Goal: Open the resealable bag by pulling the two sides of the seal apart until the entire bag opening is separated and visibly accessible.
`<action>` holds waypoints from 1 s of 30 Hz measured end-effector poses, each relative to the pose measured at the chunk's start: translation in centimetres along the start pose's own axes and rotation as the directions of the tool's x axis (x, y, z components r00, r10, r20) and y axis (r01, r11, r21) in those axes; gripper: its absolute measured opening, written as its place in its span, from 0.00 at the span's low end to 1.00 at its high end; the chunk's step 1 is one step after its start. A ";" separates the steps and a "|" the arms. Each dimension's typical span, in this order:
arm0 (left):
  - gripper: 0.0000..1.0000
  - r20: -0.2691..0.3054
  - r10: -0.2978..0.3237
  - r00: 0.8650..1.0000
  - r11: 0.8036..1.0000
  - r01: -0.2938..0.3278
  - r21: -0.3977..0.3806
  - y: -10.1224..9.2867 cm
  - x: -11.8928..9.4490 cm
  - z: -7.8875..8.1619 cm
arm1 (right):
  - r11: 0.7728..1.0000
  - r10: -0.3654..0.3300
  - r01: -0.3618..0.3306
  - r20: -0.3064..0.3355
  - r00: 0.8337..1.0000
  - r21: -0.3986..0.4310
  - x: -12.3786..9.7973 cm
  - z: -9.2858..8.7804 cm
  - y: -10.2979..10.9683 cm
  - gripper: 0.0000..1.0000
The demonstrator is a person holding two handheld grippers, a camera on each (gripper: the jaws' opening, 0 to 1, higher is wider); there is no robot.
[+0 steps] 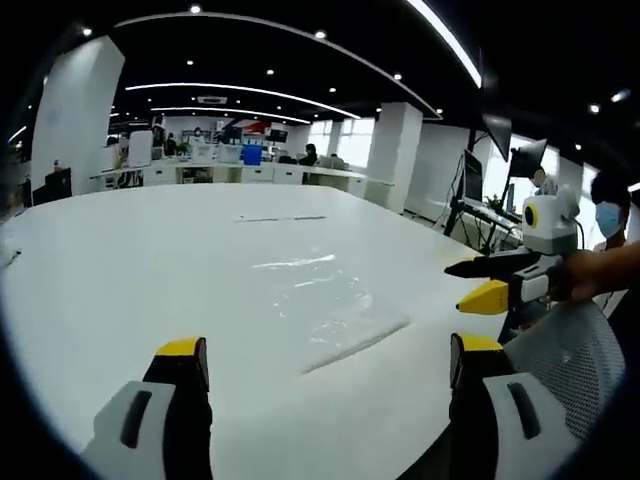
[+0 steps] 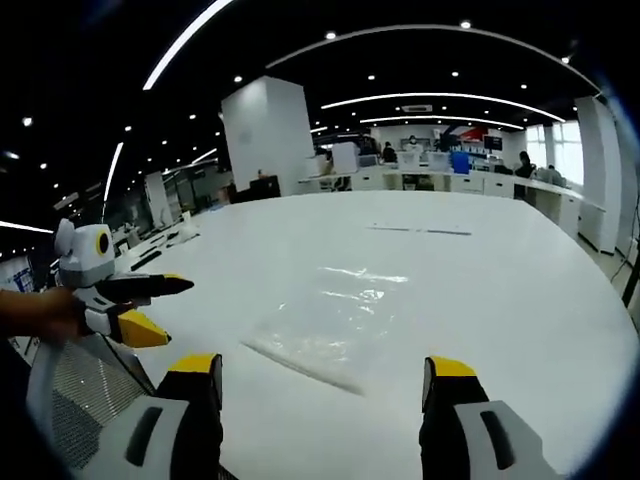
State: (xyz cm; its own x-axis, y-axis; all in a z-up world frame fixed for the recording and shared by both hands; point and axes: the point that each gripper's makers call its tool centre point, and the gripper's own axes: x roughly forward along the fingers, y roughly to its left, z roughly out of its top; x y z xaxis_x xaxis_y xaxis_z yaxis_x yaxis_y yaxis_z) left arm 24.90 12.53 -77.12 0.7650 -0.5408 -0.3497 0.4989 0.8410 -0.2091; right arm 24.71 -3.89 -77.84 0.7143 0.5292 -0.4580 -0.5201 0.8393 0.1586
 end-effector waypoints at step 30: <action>0.97 -0.036 -0.026 0.999 1.000 0.026 0.002 -0.7 0.1 -1.0 | 1.000 0.001 -0.002 -0.017 1.000 -0.006 -0.2 -0.4 0.2 0.79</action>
State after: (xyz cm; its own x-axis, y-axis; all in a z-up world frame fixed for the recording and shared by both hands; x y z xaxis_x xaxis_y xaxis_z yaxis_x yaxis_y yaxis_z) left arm 24.25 11.89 -77.92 0.7368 -0.5613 -0.3770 0.5194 0.8268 -0.2159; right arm 24.26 -3.87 -78.09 0.7054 0.5281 -0.4728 -0.5238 0.8377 0.1543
